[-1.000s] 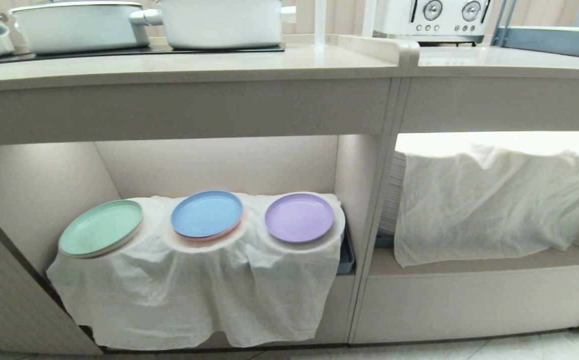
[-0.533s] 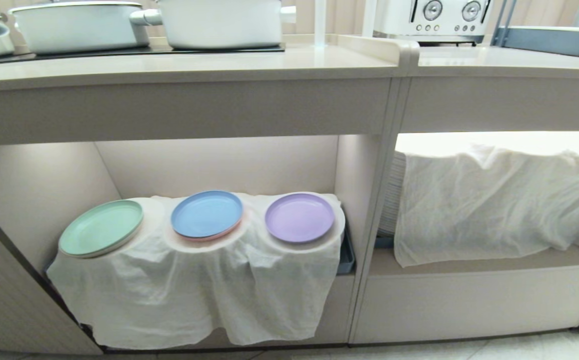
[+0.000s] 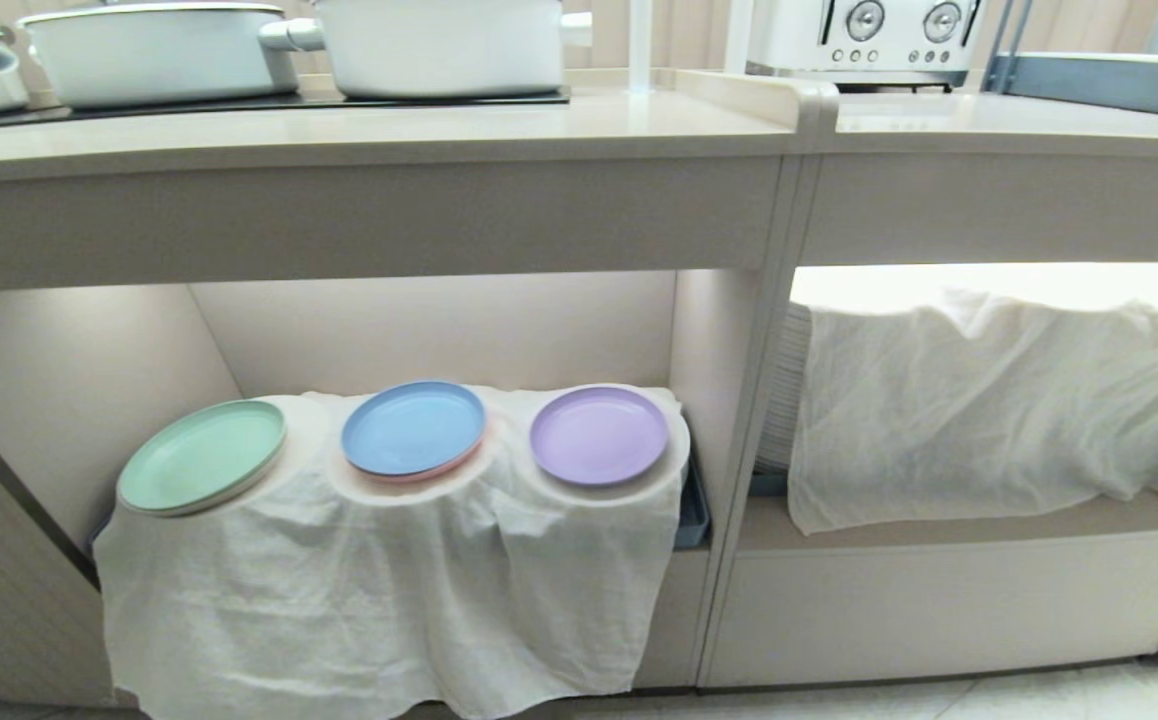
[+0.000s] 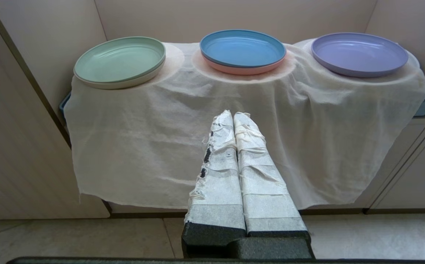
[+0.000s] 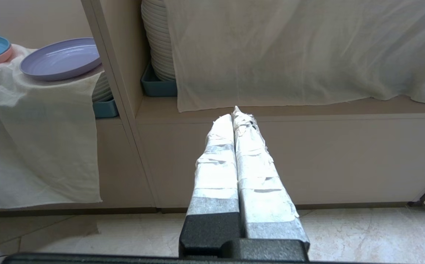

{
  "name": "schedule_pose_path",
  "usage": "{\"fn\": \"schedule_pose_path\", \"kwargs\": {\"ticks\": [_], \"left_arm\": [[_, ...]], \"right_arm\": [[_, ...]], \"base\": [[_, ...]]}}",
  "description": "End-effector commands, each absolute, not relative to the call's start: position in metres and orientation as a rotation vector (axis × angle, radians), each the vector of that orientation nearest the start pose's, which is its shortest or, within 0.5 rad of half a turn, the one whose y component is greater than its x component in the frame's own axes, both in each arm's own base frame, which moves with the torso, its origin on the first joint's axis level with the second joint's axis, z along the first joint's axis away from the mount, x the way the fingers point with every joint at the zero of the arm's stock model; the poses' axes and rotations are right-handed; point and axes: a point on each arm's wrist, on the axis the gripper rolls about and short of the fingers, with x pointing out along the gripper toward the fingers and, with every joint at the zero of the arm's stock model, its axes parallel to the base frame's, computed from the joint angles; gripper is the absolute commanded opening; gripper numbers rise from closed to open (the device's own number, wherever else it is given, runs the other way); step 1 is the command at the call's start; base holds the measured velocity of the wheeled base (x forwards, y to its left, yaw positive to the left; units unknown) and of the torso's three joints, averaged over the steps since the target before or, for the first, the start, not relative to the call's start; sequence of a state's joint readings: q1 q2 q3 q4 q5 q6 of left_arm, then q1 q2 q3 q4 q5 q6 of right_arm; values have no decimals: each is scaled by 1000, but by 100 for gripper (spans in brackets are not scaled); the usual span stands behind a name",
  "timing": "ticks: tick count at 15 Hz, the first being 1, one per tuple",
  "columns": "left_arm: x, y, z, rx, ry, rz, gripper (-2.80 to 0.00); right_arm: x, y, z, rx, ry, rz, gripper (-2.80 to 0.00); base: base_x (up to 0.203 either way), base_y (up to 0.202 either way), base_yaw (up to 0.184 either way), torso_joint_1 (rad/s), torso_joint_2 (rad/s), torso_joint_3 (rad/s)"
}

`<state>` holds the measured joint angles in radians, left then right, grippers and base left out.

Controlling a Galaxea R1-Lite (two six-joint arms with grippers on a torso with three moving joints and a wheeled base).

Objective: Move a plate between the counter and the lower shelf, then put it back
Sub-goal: Pick up the plate in the cupboard

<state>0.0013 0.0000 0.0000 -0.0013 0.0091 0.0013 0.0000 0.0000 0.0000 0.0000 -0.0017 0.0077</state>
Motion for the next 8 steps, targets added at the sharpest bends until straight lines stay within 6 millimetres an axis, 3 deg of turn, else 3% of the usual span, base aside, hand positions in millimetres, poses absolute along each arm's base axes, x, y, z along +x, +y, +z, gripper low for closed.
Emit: {"fn": "schedule_pose_path", "kwargs": {"ticks": [1,8], "left_arm": [[-23,0,76,0,0,11,-280],[-23,0,76,0,0,11,-280]], "right_arm": [[-23,0,75,8,0,-2,-280],[-23,0,75,7,0,-2,-280]], "base": [[0,0,0,0,0,0],[0,0,0,0,0,0]]}}
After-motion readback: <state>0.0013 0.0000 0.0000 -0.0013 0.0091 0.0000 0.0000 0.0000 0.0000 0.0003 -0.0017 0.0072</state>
